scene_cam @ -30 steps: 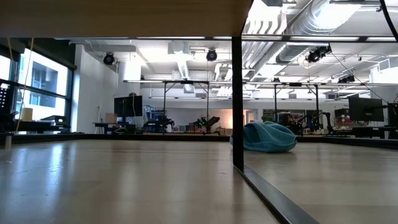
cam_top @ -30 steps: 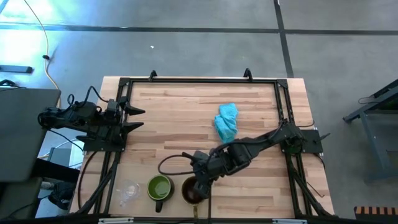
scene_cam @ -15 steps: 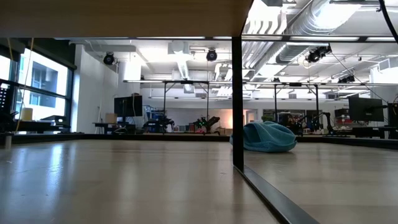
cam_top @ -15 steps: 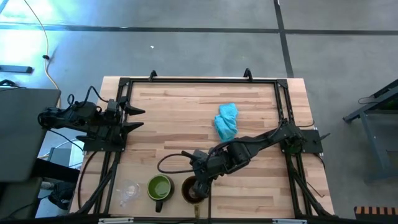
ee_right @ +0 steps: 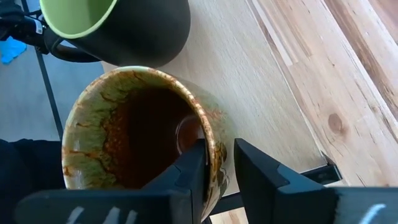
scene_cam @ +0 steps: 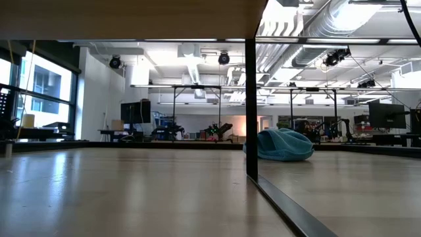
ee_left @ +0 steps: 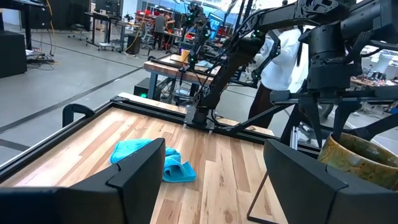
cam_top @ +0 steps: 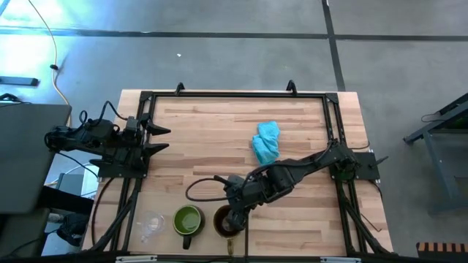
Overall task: Stack small to large cups/mugs on shelf
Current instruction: Put the brown mug on the shelf
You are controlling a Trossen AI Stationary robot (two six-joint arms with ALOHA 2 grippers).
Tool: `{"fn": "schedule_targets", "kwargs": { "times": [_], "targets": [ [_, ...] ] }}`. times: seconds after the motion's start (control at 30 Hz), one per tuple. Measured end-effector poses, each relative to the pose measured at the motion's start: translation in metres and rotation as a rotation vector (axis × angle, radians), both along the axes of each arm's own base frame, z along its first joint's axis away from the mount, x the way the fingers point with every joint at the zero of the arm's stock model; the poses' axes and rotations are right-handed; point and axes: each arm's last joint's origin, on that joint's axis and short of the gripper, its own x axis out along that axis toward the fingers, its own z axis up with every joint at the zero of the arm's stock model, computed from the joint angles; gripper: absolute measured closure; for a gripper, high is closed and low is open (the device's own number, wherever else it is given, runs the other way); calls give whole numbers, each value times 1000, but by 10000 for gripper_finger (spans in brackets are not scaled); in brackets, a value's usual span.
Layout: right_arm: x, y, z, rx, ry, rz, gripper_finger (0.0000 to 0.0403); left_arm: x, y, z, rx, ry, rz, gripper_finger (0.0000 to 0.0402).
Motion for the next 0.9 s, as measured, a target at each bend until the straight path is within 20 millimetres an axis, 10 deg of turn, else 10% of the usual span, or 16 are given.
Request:
{"fn": "schedule_targets", "kwargs": {
  "times": [0.9],
  "targets": [
    [-1,0,0,6,10,-9,327,0,0,0,0,0,0,140]
  ]
}}
